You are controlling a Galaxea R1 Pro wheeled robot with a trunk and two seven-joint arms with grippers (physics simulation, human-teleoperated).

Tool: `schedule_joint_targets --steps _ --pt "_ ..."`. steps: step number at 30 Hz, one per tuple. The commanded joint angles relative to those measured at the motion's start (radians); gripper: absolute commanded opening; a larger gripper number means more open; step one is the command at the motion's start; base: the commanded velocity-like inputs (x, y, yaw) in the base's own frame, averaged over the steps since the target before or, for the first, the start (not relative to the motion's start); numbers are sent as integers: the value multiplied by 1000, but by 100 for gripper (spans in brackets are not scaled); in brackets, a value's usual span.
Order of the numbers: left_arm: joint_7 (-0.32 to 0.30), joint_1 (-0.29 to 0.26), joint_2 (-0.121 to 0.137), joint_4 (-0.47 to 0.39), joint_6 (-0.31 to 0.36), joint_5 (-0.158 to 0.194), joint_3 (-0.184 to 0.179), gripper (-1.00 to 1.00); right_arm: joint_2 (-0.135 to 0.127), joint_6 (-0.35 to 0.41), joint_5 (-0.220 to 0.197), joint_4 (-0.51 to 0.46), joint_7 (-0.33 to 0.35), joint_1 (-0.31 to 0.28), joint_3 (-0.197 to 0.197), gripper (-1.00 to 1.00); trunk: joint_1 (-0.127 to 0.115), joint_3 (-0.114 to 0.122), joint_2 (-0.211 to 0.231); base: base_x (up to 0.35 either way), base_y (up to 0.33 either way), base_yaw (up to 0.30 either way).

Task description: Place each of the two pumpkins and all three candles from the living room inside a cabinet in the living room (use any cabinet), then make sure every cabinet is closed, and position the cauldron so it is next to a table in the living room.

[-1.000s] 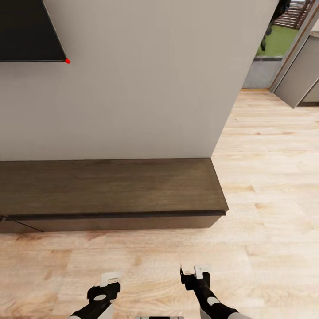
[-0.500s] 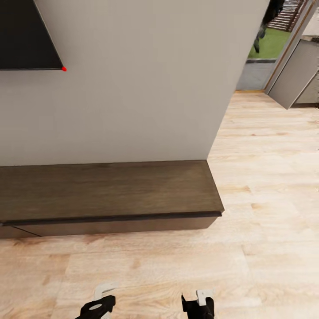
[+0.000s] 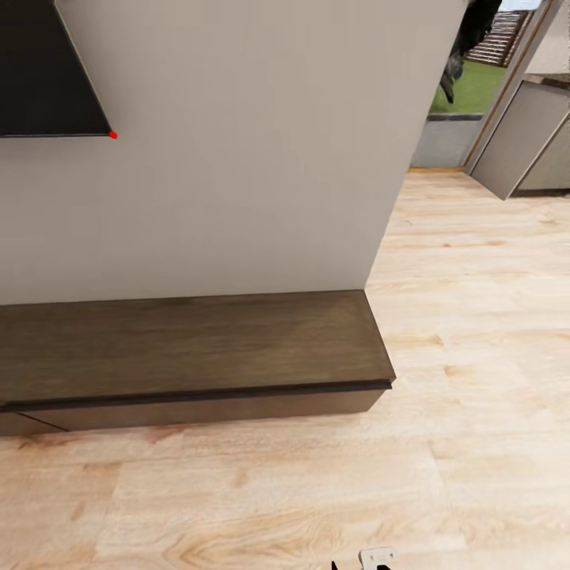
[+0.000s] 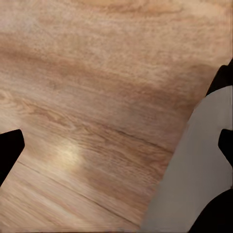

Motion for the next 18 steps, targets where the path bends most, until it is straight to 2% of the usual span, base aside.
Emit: schedule_joint_targets --steps 1,7,18 --pt "0 1 -2 0 0 0 0 100 0 0 0 0 0 0 0 100 0 2 0 0 0 0" --pt "0 4 -3 0 0 0 1 100 0 0 -2 1 0 0 0 100 0 11 0 0 0 45" --pt "-1 4 -4 0 0 1 1 100 0 2 -3 3 0 0 0 100 0 29 0 0 0 117"
